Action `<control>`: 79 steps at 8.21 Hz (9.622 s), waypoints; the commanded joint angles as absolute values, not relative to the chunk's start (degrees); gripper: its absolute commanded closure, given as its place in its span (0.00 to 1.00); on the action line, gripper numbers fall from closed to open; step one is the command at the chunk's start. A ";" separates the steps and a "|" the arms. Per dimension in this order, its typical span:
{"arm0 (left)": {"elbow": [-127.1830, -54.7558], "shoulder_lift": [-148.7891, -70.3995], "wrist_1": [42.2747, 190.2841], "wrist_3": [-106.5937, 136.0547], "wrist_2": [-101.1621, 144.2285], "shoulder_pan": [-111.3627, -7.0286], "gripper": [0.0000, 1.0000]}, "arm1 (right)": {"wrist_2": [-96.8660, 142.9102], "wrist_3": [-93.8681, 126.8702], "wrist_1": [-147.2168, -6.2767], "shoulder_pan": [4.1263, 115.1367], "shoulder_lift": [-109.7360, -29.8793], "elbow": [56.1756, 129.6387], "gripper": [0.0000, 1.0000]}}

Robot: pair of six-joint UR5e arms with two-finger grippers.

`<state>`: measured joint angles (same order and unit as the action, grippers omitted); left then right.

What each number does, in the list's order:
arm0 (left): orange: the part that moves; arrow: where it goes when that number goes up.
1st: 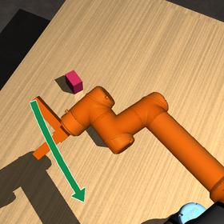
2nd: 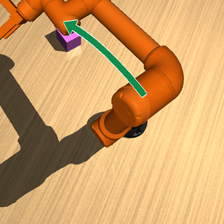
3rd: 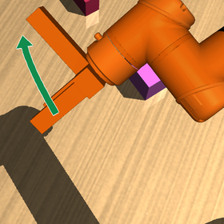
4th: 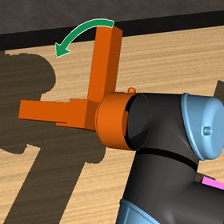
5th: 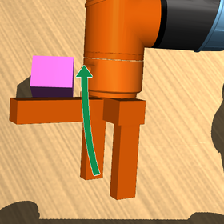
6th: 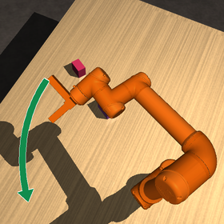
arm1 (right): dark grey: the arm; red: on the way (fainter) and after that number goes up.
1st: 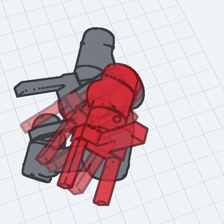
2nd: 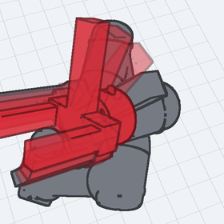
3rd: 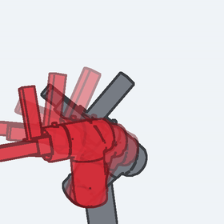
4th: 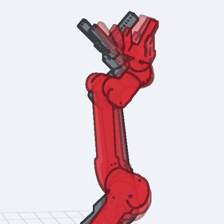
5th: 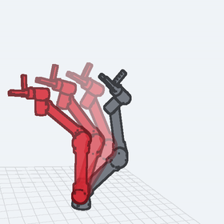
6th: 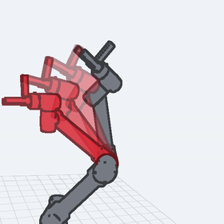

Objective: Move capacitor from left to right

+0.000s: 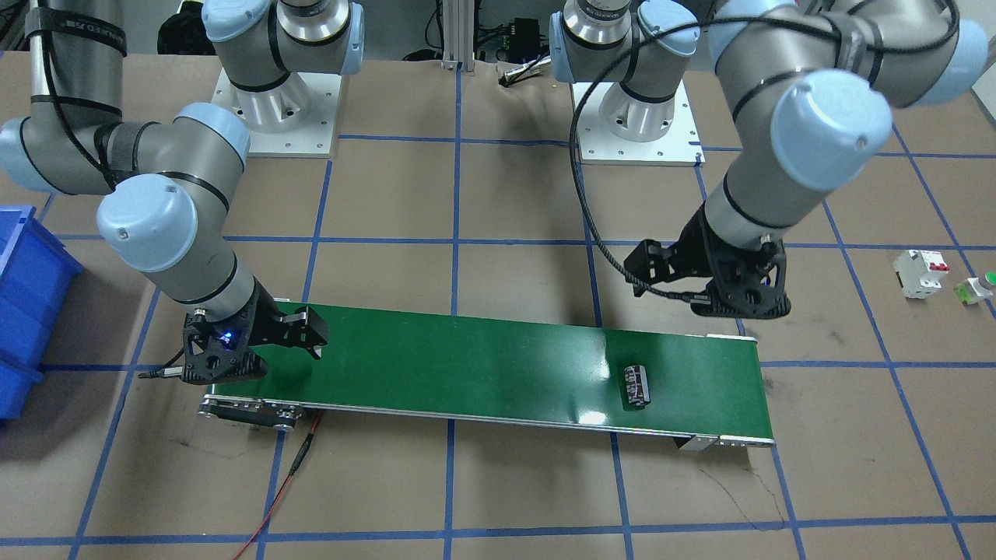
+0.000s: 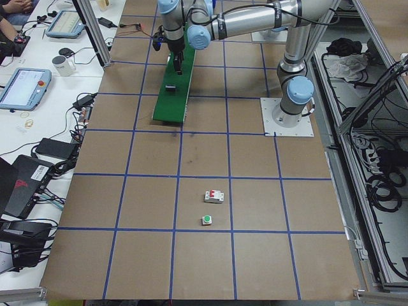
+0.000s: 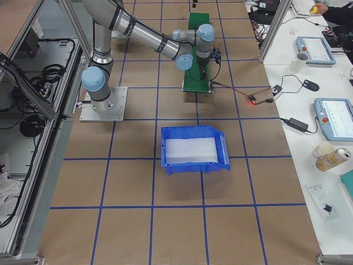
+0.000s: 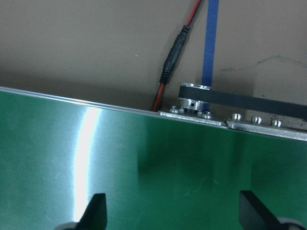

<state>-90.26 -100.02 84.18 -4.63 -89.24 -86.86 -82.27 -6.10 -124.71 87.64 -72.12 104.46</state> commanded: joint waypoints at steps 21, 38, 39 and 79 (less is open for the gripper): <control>-84.55 -90.97 88.68 -3.69 -89.30 -89.56 0.00 | -78.22 -6.06 -126.12 87.63 -71.37 105.21 0.04; -84.55 -90.88 88.59 -3.78 -89.30 -89.56 0.00 | -72.59 6.42 -126.12 88.68 -70.49 105.12 0.06; -84.55 -90.88 88.59 -3.78 -89.30 -89.65 0.00 | -72.68 6.24 -126.12 88.59 -70.40 105.12 0.17; -84.64 -90.88 88.51 -3.78 -89.30 -89.65 0.00 | -89.03 3.65 -92.89 95.69 -91.67 91.93 0.00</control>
